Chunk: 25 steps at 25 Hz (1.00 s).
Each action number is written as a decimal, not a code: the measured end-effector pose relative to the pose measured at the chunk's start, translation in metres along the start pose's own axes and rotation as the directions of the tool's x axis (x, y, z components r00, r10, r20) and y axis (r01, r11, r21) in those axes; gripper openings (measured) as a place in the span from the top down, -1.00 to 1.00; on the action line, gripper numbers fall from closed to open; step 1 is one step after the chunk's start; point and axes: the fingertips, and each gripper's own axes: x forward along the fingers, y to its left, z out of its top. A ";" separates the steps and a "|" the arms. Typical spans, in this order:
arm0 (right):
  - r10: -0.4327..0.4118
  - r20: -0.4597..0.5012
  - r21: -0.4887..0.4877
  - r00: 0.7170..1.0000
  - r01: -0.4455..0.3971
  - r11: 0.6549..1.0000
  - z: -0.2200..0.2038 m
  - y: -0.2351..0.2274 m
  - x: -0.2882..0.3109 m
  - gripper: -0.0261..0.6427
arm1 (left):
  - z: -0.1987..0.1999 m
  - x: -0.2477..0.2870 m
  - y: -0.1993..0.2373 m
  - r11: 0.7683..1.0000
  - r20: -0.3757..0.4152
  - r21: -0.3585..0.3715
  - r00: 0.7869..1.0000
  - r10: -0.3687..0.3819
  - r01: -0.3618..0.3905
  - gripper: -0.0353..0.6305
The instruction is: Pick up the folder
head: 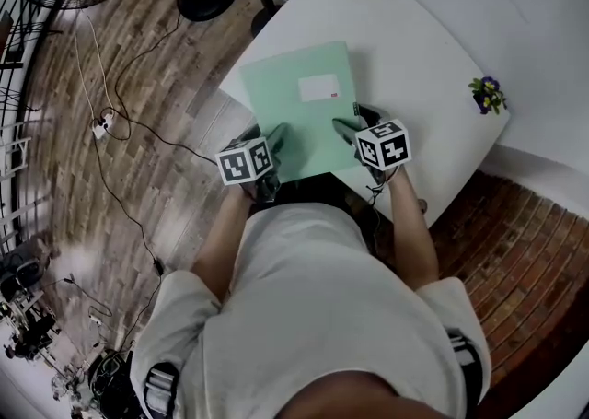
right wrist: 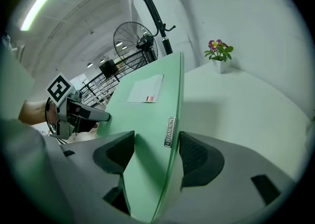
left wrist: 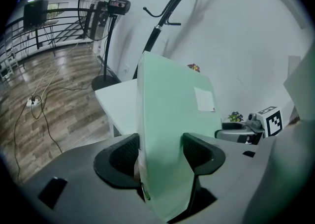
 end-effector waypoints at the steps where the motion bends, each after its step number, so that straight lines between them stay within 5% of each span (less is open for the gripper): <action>1: -0.003 0.009 -0.004 1.000 0.003 1.000 0.005 0.001 0.001 0.07 | 0.005 -0.002 0.002 1.000 0.008 0.001 1.000 -0.001 0.001 0.01; 12: -0.085 0.138 0.019 0.987 0.083 0.996 0.037 0.008 -0.009 0.07 | 0.046 -0.013 0.002 0.993 0.066 0.115 0.997 -0.030 0.023 0.00; 25: -0.199 0.255 0.072 0.946 0.187 0.980 0.050 0.014 -0.037 0.07 | 0.077 -0.024 -0.019 0.956 0.105 0.278 0.987 -0.125 0.092 0.00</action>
